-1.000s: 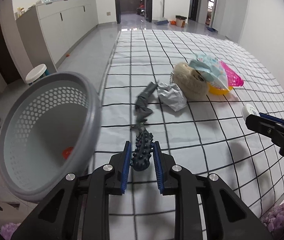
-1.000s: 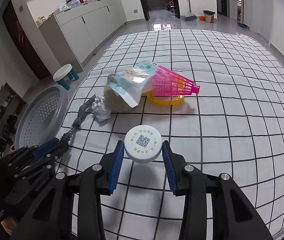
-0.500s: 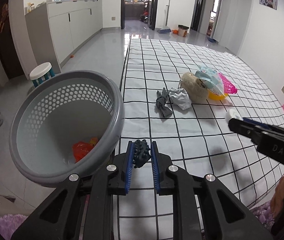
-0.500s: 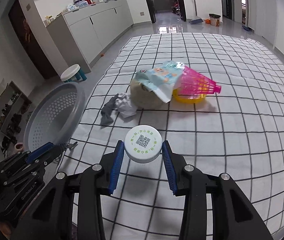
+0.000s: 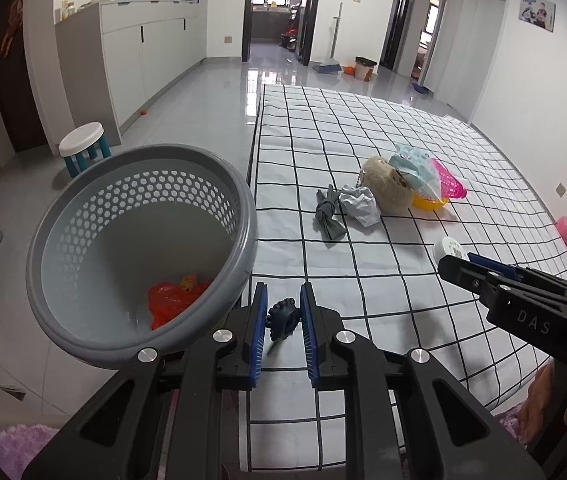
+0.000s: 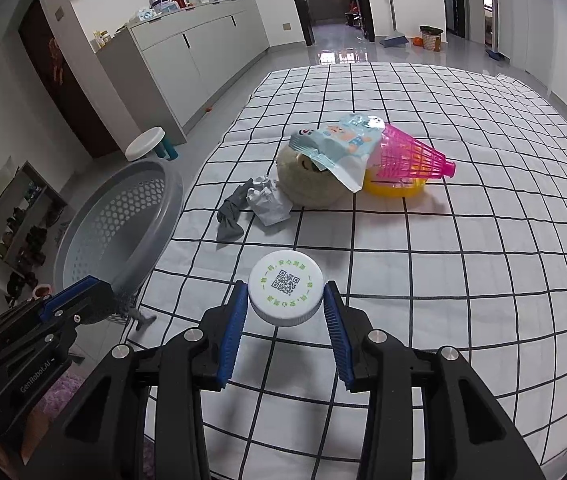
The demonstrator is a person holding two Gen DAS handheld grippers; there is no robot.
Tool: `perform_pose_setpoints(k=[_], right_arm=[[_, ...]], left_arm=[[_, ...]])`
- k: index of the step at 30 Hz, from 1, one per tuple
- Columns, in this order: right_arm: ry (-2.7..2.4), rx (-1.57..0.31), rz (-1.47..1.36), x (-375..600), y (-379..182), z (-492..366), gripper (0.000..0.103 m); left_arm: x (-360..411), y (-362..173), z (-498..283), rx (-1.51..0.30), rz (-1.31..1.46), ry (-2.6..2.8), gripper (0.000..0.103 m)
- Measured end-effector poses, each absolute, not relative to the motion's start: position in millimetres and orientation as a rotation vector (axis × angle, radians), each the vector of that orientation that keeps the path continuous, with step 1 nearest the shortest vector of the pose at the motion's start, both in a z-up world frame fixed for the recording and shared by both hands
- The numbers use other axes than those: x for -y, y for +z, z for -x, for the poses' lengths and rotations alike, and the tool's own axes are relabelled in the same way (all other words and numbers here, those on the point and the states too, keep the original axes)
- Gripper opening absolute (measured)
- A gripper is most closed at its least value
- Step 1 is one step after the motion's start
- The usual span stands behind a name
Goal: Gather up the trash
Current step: 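Carry the brush and white lid over the grey basket with both tools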
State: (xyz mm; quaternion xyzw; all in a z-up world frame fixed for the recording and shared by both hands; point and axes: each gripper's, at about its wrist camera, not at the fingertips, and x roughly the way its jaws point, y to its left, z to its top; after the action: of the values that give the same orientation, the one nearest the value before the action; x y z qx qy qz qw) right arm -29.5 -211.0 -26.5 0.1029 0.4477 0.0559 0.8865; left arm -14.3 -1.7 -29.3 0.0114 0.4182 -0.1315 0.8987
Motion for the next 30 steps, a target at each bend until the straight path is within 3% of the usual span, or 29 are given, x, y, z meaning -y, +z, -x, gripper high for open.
perform_pose_setpoints(k=[30], right_arm=[[0.343, -0.914, -0.108, 103.6, 11.7, -33.7, 0.038]], left_arm=[[-90.6, 27.4, -34.2, -0.761, -0.065, -0.073, 0.016]])
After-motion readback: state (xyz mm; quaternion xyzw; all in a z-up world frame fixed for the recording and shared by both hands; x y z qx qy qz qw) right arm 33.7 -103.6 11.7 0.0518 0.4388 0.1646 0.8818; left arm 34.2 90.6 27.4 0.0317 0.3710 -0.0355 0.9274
